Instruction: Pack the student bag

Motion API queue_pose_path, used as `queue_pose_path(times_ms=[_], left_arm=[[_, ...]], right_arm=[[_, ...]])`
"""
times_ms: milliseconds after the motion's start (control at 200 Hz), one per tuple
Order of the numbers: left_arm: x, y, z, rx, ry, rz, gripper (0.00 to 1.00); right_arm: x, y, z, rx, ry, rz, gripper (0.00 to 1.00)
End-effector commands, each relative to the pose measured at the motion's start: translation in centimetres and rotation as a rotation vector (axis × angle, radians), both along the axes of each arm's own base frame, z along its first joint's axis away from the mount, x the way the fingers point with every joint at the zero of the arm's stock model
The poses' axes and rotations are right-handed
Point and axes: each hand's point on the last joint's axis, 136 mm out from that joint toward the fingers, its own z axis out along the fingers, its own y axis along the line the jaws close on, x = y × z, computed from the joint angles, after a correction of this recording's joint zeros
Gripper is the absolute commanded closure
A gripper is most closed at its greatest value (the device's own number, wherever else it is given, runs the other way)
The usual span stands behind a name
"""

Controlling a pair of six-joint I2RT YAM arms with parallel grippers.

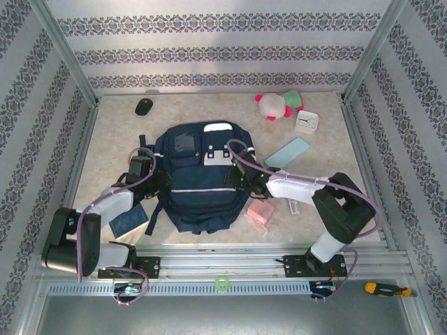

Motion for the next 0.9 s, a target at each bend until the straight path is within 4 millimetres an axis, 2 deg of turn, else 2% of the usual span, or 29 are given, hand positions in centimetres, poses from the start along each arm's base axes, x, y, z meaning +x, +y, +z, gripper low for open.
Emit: queue_pose_path(times_ms=[0, 80, 165, 250, 350, 490, 610, 754, 894], left_arm=[[1.1, 0.0, 0.5, 0.059, -0.003, -0.041, 0.61], [2.1, 0.2, 2.7, 0.1, -0.059, -0.068, 0.49], [2.4, 0.6, 5.2, 0.165, -0.118, -0.112, 0.42], [2.0, 0.7, 7.5, 0.225, -0.182, -0.173, 0.39], [1.3, -0.1, 9.7, 0.282, -0.273, -0.309, 0.38], [-0.2, -3.0, 11.3, 0.309, -0.345, -0.597, 0.38], [-0.5, -4.4, 11.1, 0.387, -0.357, -0.747, 0.38], [-1.5, -7.8, 10.2, 0.438, -0.407, -0.97, 0.38], [-2.9, -11.3, 8.1, 0.528, -0.452, -1.218, 0.35]], right_arm=[[4.2, 1.1, 2.3, 0.02, -0.11, 0.051, 0.56], [4.8, 0.6, 4.2, 0.001, -0.149, 0.065, 0.54], [3.7, -0.7, 6.9, -0.018, -0.183, 0.06, 0.5], [0.5, -1.6, 9.0, -0.017, -0.202, 0.068, 0.51], [-5.0, -1.3, 9.8, 0.013, -0.198, 0.126, 0.53], [-12.6, -0.8, 7.8, 0.085, -0.084, 0.196, 0.56], [-17.0, 0.2, 5.7, 0.109, 0.003, 0.28, 0.57], [-19.7, 0.2, 2.5, 0.081, 0.125, 0.348, 0.58], [-20.1, -1.0, 0.3, 0.069, 0.163, 0.321, 0.56]])
